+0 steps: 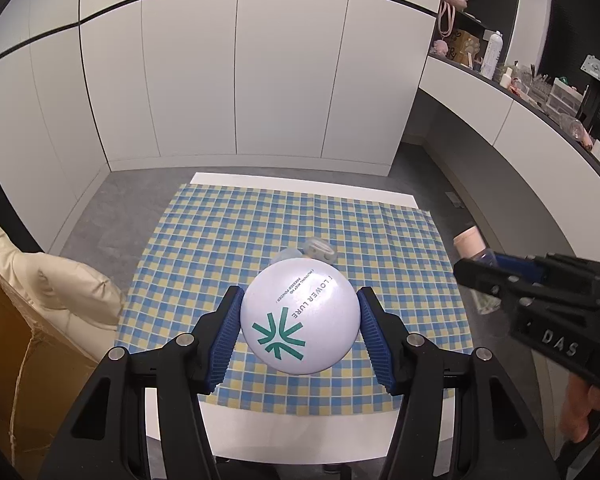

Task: Organize objects
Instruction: 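Lift the white compact and pink-capped bottle off the table with both tools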

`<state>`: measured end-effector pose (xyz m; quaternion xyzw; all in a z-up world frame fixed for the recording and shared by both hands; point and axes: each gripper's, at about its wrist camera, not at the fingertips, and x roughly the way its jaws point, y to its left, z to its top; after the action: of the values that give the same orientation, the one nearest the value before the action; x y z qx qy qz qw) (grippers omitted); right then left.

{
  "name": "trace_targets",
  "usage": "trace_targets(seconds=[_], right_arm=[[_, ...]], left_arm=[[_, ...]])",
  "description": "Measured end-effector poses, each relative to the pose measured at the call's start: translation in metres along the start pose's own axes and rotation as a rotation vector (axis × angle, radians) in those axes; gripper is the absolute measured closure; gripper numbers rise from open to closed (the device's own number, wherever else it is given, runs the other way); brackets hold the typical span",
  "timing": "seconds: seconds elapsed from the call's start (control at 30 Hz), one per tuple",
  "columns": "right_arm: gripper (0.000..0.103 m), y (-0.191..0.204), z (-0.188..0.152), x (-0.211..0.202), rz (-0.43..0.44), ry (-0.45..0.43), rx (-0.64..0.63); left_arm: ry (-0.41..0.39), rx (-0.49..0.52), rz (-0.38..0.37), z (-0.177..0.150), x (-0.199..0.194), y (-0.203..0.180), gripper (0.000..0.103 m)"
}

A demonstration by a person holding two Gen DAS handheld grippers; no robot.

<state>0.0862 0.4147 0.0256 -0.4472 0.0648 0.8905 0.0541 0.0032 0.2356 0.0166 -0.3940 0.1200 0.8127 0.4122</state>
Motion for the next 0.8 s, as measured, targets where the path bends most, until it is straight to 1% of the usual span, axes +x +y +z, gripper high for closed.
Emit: trace_targets(seconds=[0.13,0.2,0.27,0.53,0.8], right_arm=[[0.075,-0.006,0.001,0.004,0.012,-0.005,0.030],[0.075,-0.007,0.001,0.009,0.005,0.002,0.036],[0.075,-0.009,-0.001,0.012,-0.009,0.005,0.038],[0.075,-0.005,-0.001,0.013,-0.022,0.006,0.009],[0.075,0.005,0.000,0.016,-0.030,0.012,-0.020]], left_arm=[[0.003,-0.006,-0.007,0.000,0.005,0.002,0.046],[-0.002,-0.001,0.010,0.000,0.005,0.003,0.046],[-0.008,-0.011,0.006,0.002,0.004,0.004,0.046],[-0.020,0.006,0.018,0.002,0.003,0.002,0.046],[-0.017,-0.011,0.030,0.000,0.003,0.011,0.046]])
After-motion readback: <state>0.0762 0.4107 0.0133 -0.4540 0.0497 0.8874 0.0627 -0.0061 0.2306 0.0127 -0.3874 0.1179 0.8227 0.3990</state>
